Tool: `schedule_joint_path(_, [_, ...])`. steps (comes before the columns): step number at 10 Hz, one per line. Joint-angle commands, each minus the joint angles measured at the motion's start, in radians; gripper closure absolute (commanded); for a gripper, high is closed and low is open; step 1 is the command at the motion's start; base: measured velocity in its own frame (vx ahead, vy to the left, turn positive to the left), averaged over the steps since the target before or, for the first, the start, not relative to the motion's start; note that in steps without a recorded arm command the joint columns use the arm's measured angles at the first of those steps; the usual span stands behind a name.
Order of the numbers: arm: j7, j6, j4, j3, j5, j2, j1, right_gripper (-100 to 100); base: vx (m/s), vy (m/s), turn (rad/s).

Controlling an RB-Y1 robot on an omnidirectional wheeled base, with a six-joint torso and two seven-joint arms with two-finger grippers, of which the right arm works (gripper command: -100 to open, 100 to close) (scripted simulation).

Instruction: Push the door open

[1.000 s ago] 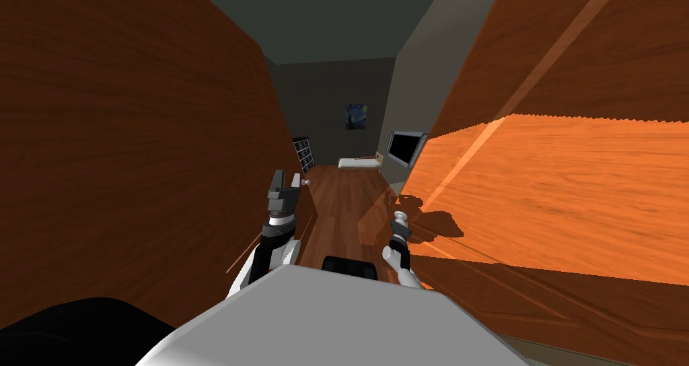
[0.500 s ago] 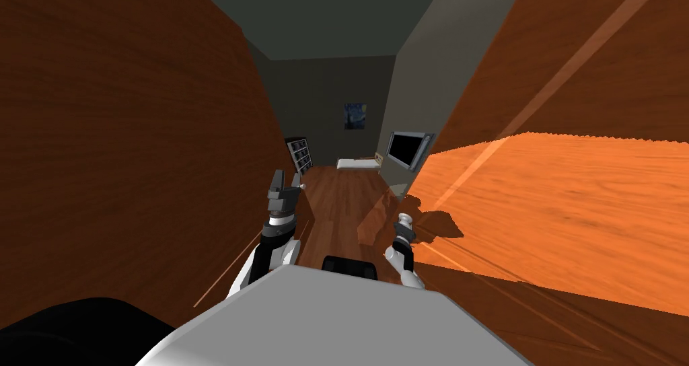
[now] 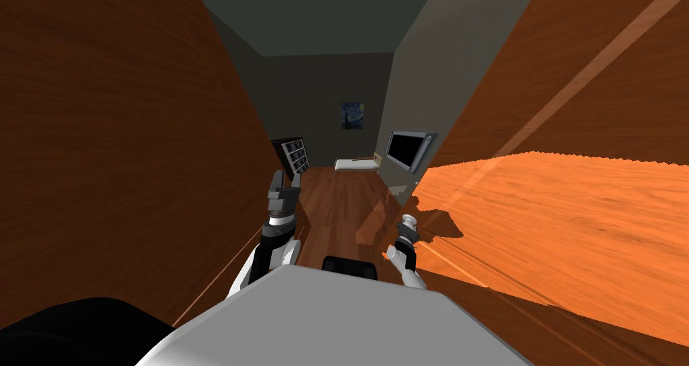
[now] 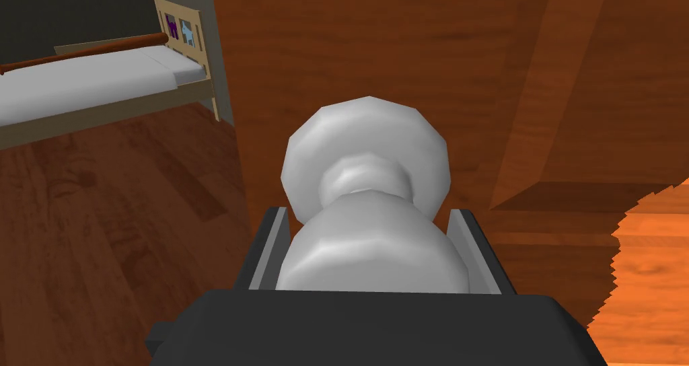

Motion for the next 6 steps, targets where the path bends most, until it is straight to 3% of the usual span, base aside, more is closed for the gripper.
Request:
schedule_joint_path(1, [-0.002,-0.007,0.005,-0.012,-0.009,0.0,-0.006,100,0.184,-0.018,-0.046])
schedule_joint_path(3, [0.001,-0.008,0.008,-0.021,-0.016,-0.006,0.0,100,0.095,-0.016,-0.026])
schedule_joint_path(6, [0.006,-0.014,0.011,-0.049,-0.036,-0.021,0.0,100,0.214,-0.027,-0.053])
